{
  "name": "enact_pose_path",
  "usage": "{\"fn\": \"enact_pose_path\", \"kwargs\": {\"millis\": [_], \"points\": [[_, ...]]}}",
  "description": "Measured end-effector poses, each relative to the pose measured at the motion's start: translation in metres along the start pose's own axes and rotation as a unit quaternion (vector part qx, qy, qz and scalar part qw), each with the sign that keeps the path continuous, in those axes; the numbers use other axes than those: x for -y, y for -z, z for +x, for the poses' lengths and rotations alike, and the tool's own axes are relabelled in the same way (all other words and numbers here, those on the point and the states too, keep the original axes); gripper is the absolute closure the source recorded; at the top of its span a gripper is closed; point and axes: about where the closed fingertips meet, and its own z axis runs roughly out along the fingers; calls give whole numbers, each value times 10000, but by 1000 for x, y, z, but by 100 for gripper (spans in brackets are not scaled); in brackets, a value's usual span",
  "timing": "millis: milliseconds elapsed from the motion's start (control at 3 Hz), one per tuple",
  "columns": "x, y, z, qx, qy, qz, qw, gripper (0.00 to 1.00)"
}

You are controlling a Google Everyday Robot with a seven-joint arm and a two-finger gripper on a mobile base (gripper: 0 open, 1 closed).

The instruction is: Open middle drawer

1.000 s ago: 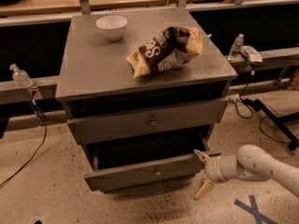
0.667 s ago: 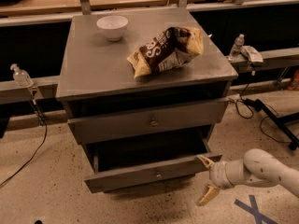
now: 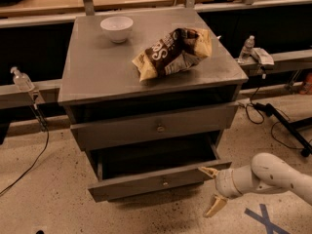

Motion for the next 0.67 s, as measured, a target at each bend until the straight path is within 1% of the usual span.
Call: {"fn": "enact_pose_path", "kwargs": {"millis": [333,667], "points": [[5,10,-25,-78,388,84,9992,9],[19,11,-41,-226,622,112,9977,11]]}}
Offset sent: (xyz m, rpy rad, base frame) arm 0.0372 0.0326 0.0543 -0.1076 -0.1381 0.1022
